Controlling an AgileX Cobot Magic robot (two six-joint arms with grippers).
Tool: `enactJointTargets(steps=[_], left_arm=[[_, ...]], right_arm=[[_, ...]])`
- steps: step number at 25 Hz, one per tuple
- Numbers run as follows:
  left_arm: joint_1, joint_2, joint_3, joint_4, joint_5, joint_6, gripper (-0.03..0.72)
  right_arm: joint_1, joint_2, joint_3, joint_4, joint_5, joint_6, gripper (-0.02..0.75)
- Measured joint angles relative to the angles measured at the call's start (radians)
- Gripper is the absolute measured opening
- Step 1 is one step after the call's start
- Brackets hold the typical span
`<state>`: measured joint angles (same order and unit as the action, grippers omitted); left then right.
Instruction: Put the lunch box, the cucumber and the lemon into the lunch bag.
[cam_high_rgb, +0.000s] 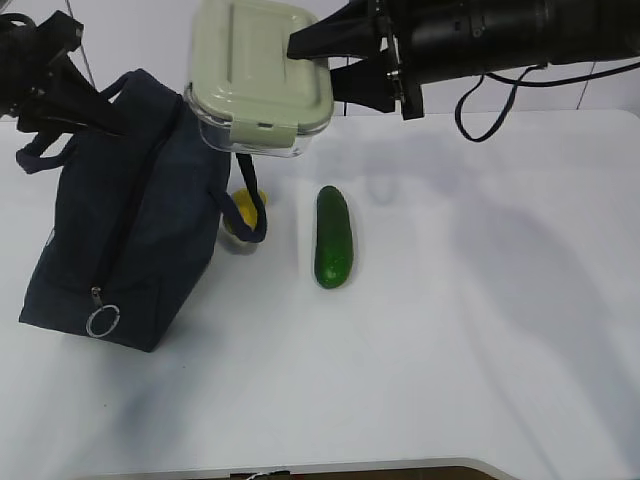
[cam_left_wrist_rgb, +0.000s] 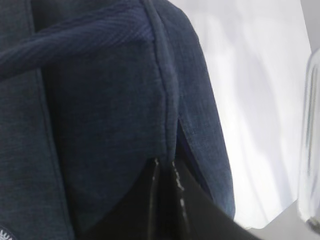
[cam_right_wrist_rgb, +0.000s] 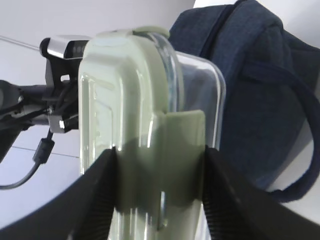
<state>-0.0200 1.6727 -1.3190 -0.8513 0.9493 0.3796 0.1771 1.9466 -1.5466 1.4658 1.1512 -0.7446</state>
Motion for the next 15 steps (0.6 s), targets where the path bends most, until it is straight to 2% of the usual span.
enactJointTargets(steps=[11,15], left_arm=[[0.0,0.0,0.0,-0.002,-0.007,0.0,-0.01],[0.0,0.0,0.0,-0.002,-0.007,0.0,-0.01]], right_arm=[[0.095,0.103,-0.023,0.15,-0.092,0.002,0.382],[0.115,0.138,-0.055,0.157,-0.097,0.002,0.382]])
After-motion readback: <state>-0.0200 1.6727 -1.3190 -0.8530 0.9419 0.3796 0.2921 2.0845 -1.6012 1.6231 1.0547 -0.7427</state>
